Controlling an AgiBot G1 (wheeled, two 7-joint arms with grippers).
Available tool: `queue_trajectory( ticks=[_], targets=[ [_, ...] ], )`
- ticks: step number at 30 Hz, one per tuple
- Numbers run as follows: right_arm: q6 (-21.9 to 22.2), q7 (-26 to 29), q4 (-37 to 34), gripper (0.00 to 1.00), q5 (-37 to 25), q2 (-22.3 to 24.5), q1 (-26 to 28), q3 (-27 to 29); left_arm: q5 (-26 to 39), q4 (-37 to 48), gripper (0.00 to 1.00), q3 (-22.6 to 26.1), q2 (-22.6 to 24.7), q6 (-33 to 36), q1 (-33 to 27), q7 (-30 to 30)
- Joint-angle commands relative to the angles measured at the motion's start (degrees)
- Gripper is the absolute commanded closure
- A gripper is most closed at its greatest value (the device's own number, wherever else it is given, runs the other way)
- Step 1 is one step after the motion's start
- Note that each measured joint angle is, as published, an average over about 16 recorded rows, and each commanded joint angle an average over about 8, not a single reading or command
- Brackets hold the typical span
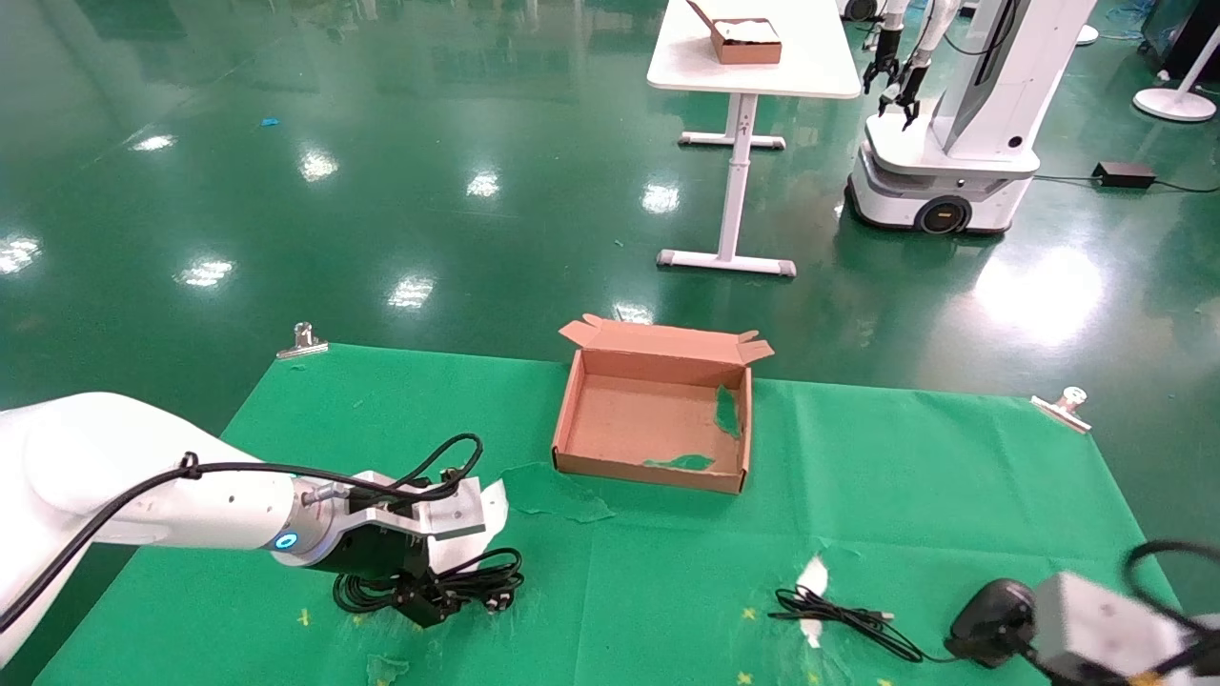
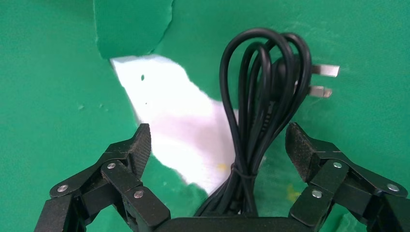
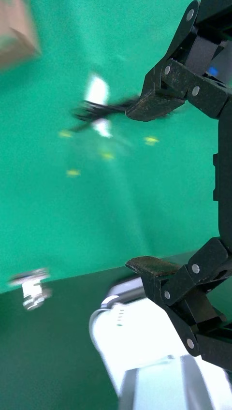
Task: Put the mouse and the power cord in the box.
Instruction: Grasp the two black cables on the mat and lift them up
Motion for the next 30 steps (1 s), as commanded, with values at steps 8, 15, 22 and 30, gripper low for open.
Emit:
queue_trajectory(
  ticks=[8, 15, 22, 30],
  targets=[
    [8.04, 3.93, -4.02, 0.0, -15.77, -8.66, 1.49, -4.75, -1.3, 2.77, 0.0, -0.58, -0.14, -0.06, -0.61, 3.0],
    [10.73, 0.65, -14.34, 0.0, -19.96, -14.0, 3.89, -6.41, -2.05, 4.6, 0.0, -0.85, -0.03, 0.02, -1.01, 5.07],
    [11.93, -5.75, -23.86, 0.0, -19.75, -17.24, 5.34, -6.8, -1.15, 6.45, 0.0, -0.32, 0.87, -0.78, -1.42, 6.0],
    [13.54, -13.04, -32.75, 0.0, -19.27, -21.6, 8.23, -6.9, -1.58, 8.06, 0.0, -0.47, 1.29, -0.89, -1.82, 7.52]
  ],
)
